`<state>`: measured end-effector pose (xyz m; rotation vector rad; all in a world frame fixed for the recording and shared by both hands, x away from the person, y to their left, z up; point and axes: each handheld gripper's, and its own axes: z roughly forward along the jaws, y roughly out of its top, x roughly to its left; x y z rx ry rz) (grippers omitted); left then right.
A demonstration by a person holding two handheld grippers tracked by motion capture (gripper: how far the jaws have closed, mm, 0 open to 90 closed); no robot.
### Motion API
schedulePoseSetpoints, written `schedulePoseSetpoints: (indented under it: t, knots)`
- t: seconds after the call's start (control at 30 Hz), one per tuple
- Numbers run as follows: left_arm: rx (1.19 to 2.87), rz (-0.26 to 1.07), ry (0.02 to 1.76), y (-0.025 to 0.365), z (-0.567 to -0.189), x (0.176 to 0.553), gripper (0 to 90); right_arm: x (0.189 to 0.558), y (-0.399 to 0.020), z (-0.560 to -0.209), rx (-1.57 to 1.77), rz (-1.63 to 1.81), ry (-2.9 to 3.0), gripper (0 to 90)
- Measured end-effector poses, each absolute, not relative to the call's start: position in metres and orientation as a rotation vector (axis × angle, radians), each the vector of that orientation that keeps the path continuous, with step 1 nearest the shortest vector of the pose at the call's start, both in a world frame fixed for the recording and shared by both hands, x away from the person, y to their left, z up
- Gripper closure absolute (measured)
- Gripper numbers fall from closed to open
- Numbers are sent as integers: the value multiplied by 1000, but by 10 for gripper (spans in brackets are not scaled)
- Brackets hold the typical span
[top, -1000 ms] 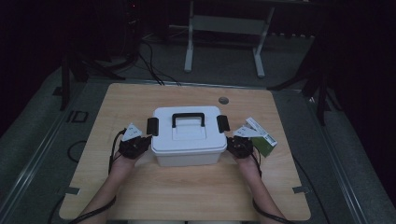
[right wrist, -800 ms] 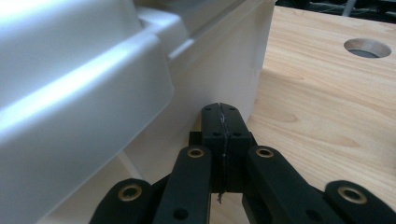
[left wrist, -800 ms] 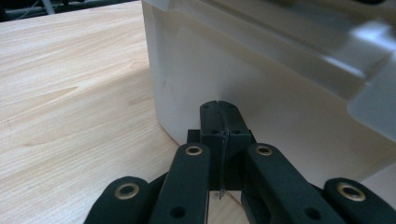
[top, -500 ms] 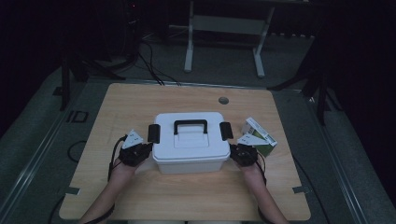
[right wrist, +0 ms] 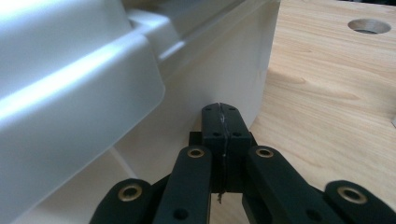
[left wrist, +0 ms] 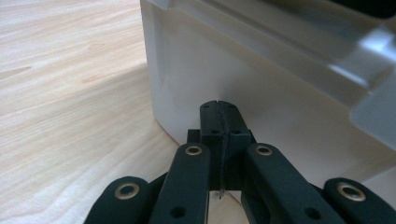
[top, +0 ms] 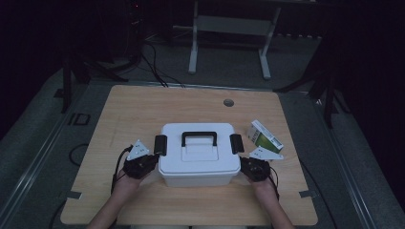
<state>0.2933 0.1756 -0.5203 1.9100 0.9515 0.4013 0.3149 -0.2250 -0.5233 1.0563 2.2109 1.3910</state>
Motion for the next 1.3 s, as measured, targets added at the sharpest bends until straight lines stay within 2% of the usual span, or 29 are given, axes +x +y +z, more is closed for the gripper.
schedulePoseSetpoints:
  t: [0.8,1.3]
  knots:
    - [1961,337,871,152,-518,264,900,265,-253,-524,1088,1394,2182,900]
    - [1983,334,840,137,-517,265,900,257,-270,-525,1102,1392,2153,900]
